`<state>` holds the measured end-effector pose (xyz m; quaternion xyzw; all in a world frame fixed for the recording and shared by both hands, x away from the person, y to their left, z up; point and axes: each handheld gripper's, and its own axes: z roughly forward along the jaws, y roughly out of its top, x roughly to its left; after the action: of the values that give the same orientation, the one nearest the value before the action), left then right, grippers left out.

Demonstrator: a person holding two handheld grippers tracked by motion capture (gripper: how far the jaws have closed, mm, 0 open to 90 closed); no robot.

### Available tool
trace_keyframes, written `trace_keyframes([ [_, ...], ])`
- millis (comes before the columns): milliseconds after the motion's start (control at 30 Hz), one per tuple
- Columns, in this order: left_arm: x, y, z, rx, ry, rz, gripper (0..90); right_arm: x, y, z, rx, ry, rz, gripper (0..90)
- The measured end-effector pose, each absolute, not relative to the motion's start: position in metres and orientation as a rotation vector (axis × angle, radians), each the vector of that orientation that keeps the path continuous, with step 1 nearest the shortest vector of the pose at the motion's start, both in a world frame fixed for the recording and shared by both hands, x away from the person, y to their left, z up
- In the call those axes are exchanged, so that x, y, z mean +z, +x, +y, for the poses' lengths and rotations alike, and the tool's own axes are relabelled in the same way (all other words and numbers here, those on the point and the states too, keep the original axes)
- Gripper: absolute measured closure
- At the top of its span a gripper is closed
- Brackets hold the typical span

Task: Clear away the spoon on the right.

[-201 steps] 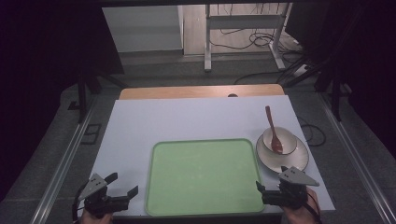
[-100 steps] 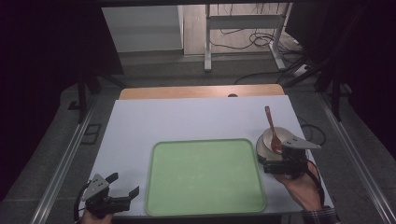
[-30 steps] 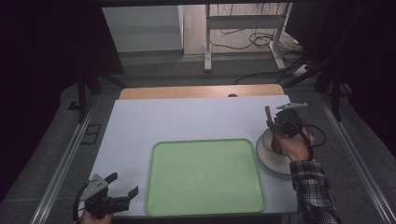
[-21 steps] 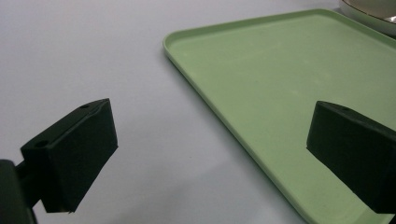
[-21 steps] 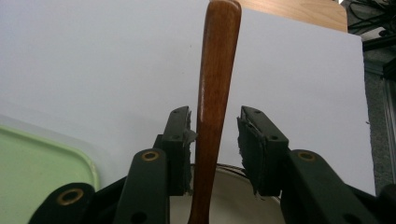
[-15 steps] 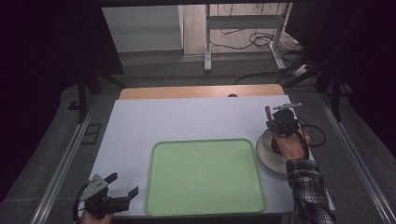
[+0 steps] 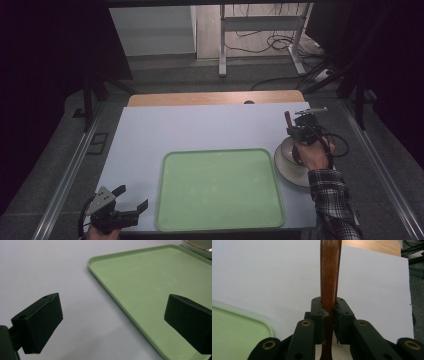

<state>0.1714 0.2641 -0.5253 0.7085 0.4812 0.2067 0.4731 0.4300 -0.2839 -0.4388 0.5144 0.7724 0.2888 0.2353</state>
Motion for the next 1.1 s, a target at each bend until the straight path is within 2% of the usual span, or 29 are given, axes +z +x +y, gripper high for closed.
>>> trace_keyframes([
  [700,-0.525,0.171,0.264,0.509,1.731,1.179,1.3,-0.391,0.415,-0.284,0.839,1.391,2.182,79.4],
  [1100,-0.525,0.171,0.264,0.512,1.733,1.178,1.3,-0.375,0.4,-0.277,0.857,1.377,2.255,79.4],
])
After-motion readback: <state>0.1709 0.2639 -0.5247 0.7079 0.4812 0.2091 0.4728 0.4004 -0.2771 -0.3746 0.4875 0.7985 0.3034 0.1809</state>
